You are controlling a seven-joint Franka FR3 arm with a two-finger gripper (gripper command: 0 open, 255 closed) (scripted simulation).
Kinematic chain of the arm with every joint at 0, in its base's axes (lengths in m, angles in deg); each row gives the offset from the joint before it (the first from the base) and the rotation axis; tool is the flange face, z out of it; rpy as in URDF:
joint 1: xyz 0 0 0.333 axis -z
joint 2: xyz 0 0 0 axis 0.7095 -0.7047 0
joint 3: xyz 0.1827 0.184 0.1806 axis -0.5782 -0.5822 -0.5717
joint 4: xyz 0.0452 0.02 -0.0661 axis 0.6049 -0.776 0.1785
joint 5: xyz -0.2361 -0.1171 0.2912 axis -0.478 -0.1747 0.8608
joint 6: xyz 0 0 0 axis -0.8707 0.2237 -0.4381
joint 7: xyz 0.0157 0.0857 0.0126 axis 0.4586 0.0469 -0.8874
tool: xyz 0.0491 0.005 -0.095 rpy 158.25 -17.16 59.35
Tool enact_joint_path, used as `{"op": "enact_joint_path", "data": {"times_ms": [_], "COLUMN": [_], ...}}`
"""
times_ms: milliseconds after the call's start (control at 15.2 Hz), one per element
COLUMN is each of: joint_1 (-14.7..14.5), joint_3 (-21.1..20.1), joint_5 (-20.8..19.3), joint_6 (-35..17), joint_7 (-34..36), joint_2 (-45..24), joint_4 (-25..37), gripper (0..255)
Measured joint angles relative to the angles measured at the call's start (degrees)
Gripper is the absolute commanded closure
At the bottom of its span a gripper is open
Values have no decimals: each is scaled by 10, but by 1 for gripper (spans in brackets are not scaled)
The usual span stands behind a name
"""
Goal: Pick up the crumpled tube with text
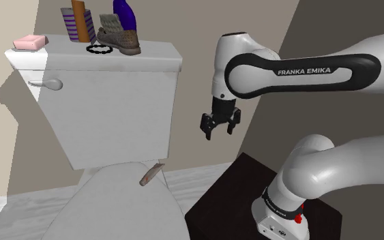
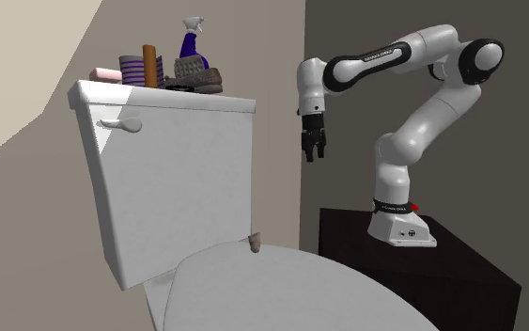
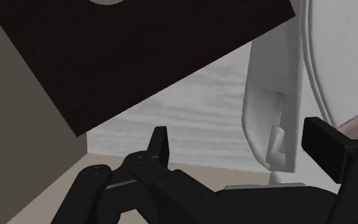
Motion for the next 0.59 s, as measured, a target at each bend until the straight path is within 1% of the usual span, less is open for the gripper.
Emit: {"op": "enact_joint_path", "data": {"times_ms": [330, 594], "joint_1": [2, 12], "joint_3": [-64, -116], "joint_5": [60, 92], "joint_6": [-110, -204], "joint_7": [112, 201], "joint_2": [-74, -160], "joint_4": [-19, -8], "gripper": [0, 0]}}
